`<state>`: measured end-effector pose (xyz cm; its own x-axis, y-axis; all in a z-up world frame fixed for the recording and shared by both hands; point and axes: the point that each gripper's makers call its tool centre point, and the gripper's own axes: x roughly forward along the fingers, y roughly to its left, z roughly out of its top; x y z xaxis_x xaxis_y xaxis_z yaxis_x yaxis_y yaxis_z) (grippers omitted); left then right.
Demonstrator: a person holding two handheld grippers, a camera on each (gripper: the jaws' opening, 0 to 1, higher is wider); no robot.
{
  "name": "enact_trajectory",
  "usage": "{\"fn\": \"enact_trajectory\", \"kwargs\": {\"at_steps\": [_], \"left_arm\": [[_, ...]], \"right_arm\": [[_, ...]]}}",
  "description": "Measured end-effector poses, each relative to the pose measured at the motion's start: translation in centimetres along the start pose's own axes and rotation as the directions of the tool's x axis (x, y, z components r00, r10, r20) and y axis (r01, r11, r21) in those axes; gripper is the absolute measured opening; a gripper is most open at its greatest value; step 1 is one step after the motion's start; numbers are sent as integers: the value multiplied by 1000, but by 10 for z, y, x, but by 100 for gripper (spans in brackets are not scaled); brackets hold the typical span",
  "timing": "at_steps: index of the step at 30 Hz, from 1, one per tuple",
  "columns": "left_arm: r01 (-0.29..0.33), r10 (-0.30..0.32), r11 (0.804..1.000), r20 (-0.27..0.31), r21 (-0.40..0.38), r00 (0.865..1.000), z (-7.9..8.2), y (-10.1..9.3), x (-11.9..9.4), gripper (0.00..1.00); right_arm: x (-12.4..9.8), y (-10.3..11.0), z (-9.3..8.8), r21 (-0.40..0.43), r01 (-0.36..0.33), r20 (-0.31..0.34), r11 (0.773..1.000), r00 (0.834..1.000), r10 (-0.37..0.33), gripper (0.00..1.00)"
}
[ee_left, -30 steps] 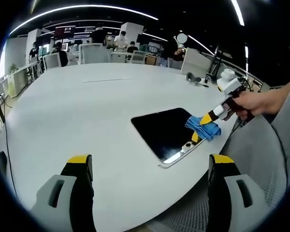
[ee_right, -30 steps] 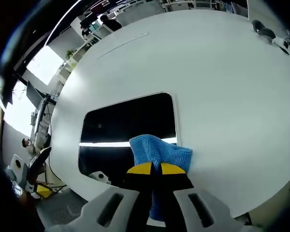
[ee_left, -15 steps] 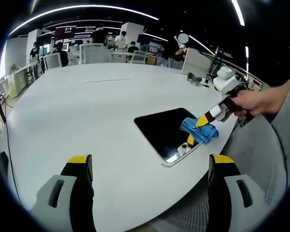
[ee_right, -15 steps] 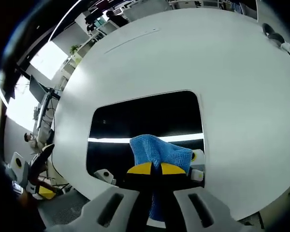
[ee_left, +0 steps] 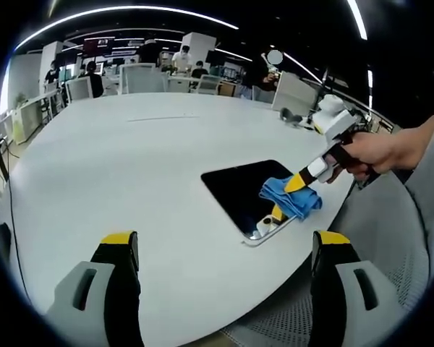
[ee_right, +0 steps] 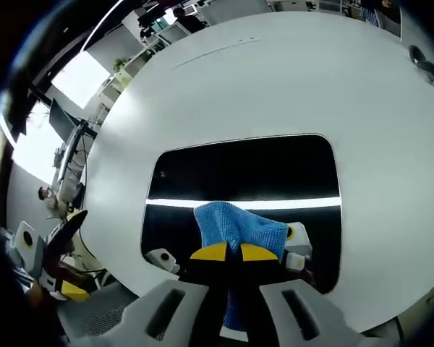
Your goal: Wipe the mirror surface with the cleaning cloth until all visible marks leave the cleaned area.
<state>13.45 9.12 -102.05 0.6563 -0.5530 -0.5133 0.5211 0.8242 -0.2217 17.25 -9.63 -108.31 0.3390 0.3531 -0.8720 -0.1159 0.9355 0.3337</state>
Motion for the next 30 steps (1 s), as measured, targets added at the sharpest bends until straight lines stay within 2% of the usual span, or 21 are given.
{"fn": "enact_trajectory", "kwargs": {"at_steps": [18, 30], "left_arm": [[2, -2, 1000, -10, -3, 1000, -6, 4, -3, 99], [-1, 1, 1000, -9, -9, 1000, -7, 10, -7, 99]], "right_arm": [[16, 39, 2, -53, -39, -22, 998, 999, 38, 0], [29, 74, 0, -121, -66, -53, 990, 997, 60, 0]]}}
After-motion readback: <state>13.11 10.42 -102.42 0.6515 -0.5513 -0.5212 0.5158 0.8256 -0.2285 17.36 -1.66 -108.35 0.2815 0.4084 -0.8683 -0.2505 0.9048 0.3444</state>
